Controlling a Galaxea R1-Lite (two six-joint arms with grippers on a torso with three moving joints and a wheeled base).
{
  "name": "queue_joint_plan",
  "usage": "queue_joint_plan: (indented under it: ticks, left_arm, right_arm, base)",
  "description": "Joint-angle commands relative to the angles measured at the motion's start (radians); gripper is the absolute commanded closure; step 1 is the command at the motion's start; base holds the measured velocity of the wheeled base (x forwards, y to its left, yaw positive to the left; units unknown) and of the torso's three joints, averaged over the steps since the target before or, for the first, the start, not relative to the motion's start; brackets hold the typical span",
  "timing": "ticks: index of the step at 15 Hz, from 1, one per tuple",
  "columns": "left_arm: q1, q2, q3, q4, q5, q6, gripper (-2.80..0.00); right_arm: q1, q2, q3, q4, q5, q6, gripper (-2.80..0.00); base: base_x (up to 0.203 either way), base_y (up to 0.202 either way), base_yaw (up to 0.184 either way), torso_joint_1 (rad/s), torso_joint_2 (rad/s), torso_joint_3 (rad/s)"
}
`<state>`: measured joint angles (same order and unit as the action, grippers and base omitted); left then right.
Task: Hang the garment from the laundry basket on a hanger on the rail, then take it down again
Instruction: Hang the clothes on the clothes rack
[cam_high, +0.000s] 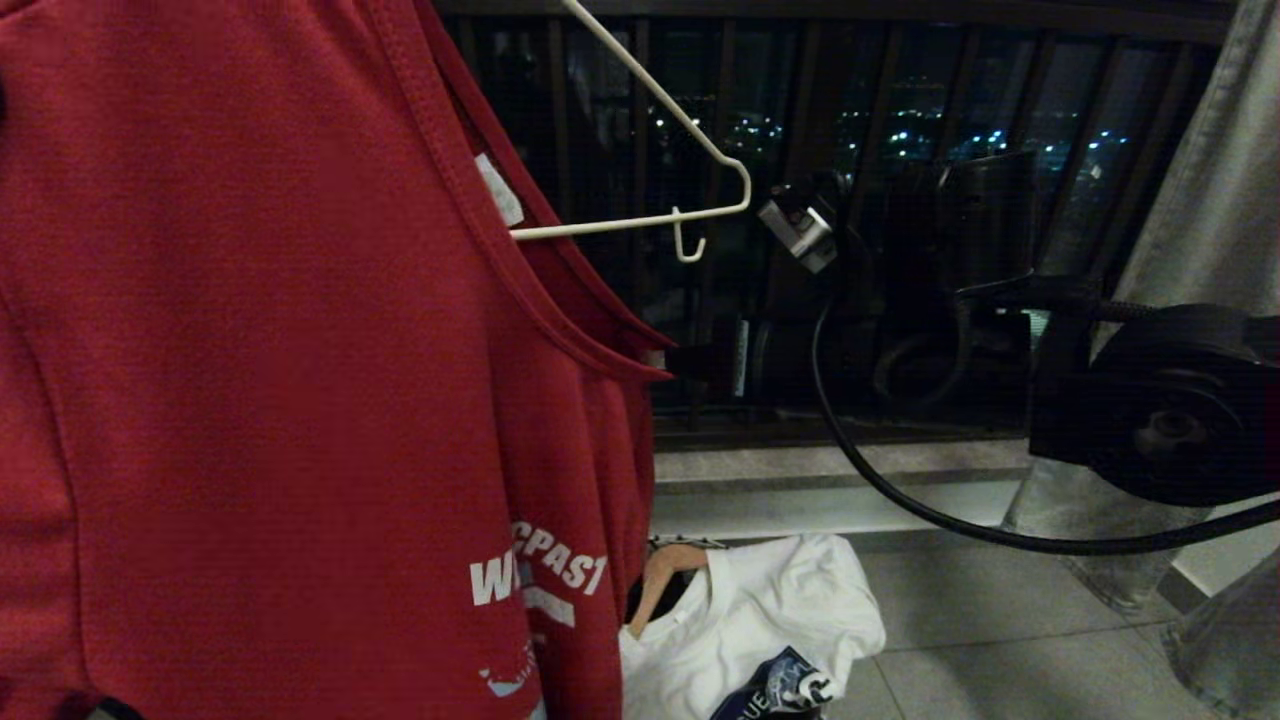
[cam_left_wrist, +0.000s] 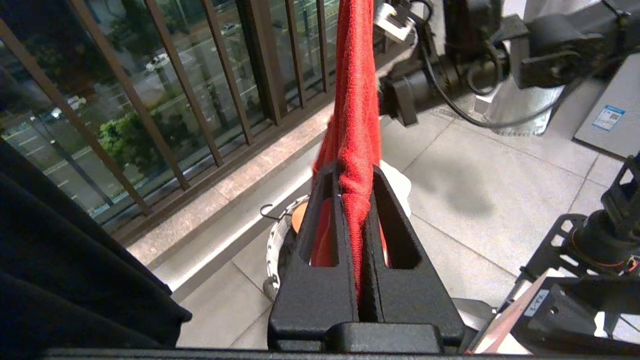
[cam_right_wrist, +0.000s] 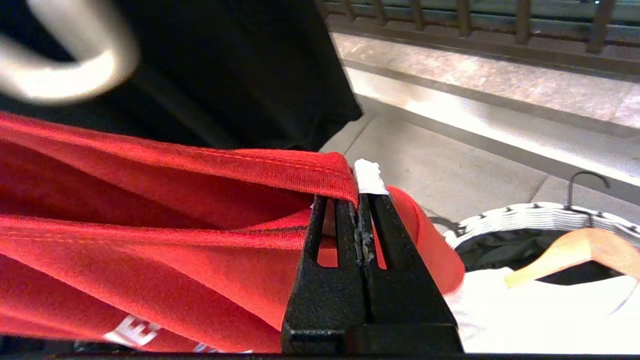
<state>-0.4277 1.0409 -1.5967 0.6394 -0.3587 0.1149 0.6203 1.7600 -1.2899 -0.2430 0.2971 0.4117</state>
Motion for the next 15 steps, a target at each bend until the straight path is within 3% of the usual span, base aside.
queue_joint_plan:
  ticks: [1, 15]
  left_arm:
    - [0.0, -0.04, 0.033, 0.002, -0.003, 0.002, 0.0]
    - [0.001, -0.105, 0.156, 0.008, 0.019, 0.002, 0.0]
  right_arm:
    - [-0.023, 0.03, -0.023, 0.0, 0.002, 0.002, 0.0]
    - [-0.079, 0.061, -0.075, 0.016, 0.004, 0.007, 0.0]
  base:
    - [0.0, 0.0, 0.0, 0.0, 0.0, 0.0]
    - [0.0, 0.0, 0.0, 0.0, 0.0, 0.0]
